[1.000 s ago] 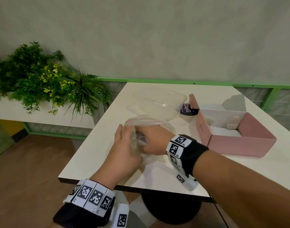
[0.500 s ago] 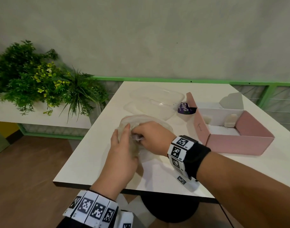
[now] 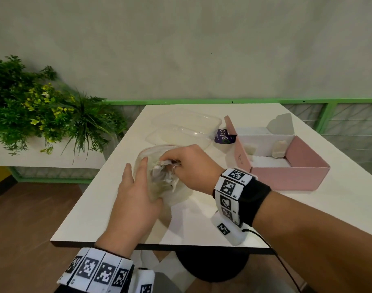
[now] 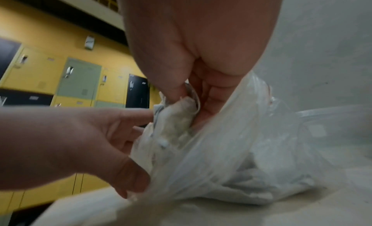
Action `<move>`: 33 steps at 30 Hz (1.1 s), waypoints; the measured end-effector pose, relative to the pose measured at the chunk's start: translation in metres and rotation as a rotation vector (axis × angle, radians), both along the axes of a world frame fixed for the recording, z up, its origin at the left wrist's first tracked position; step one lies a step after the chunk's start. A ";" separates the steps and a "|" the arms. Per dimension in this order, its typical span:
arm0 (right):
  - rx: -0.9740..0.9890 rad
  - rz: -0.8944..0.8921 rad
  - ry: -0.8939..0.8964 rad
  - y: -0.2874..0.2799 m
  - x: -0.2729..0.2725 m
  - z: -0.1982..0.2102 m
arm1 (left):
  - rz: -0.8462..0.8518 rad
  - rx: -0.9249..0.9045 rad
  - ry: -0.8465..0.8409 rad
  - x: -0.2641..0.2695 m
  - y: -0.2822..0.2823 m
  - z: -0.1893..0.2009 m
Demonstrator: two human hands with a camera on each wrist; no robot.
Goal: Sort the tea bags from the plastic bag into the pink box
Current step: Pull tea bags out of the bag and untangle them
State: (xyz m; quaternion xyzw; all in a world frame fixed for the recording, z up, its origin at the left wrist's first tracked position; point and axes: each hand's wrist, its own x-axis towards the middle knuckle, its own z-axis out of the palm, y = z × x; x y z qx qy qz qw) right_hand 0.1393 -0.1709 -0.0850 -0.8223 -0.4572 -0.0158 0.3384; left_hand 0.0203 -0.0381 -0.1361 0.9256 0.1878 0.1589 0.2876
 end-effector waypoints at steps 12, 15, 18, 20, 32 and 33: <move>0.094 0.012 0.432 -0.022 0.021 0.030 | -0.224 0.115 -0.308 0.004 -0.024 0.063; 0.102 -0.002 0.508 -0.028 0.022 0.037 | -0.283 0.127 -0.178 0.010 -0.020 0.059; 0.068 -0.010 0.546 -0.035 0.023 0.043 | -0.269 0.054 -0.142 0.012 -0.013 0.053; 0.021 -0.014 0.543 -0.038 0.023 0.048 | -0.294 -0.002 -0.130 0.014 -0.009 0.055; -0.395 0.038 0.326 0.011 0.013 0.106 | -0.343 -0.249 -0.293 0.025 0.004 0.053; -0.412 0.033 0.322 0.016 0.014 0.113 | -0.330 -0.278 -0.305 0.026 0.006 0.053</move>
